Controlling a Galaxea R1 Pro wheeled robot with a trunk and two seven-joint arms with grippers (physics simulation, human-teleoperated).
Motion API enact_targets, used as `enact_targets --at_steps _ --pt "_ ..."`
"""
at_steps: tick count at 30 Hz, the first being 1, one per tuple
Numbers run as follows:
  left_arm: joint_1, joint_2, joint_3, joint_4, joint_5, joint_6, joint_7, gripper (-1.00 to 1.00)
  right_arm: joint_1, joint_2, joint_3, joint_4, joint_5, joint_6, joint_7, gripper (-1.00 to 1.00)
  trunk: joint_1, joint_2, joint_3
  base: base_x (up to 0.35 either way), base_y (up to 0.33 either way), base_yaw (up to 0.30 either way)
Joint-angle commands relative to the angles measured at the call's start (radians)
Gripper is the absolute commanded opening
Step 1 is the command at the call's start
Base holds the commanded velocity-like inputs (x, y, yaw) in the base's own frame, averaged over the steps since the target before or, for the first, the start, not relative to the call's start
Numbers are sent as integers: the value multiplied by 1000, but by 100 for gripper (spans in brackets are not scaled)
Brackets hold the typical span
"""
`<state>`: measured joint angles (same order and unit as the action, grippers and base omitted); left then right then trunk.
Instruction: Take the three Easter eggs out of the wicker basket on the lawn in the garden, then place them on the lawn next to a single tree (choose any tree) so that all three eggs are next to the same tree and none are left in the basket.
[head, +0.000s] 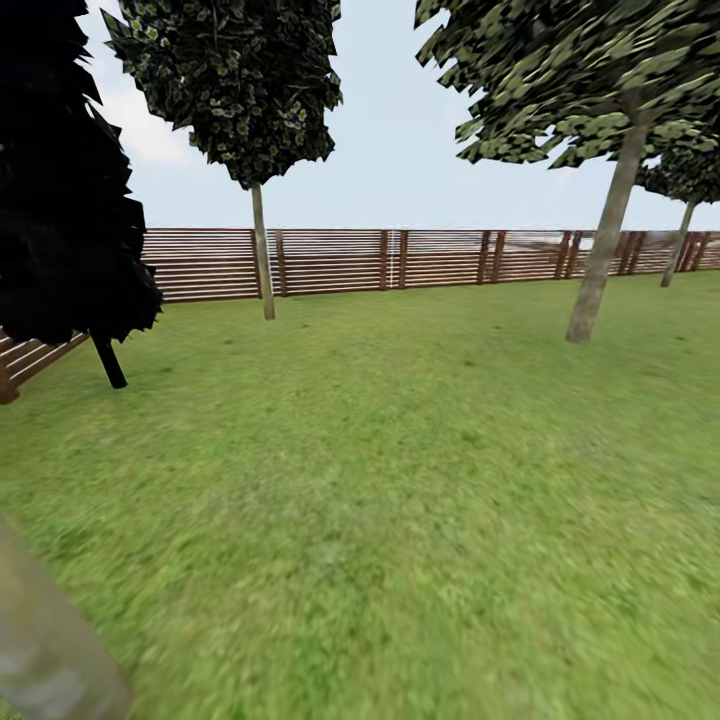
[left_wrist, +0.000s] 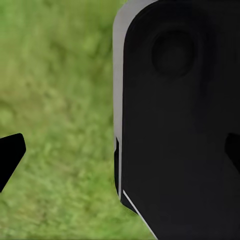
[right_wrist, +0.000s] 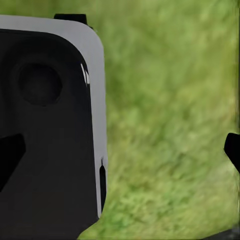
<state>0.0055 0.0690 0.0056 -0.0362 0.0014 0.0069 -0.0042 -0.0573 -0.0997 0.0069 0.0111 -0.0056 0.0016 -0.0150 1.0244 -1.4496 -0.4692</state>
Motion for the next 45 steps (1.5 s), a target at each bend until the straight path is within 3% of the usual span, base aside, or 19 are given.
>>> enact_targets --at_steps 1,15,28,45 --pt "1 0 1 -2 0 1 0 100 -1 0 1 1 -1 0 -2 100 1 0 -1 332 0 290" --pt "1 0 1 -2 0 1 0 100 -1 -2 4 1 3 0 0 100 1 0 -1 333 0 116" --pt "1 0 1 -2 1 2 0 100 -1 -2 5 1 8 -2 0 100 1 0 -1 335 0 -209" --pt "1 1 1 -4 1 2 0 100 -1 -2 4 1 3 0 0 100 1 0 -1 336 0 -16"
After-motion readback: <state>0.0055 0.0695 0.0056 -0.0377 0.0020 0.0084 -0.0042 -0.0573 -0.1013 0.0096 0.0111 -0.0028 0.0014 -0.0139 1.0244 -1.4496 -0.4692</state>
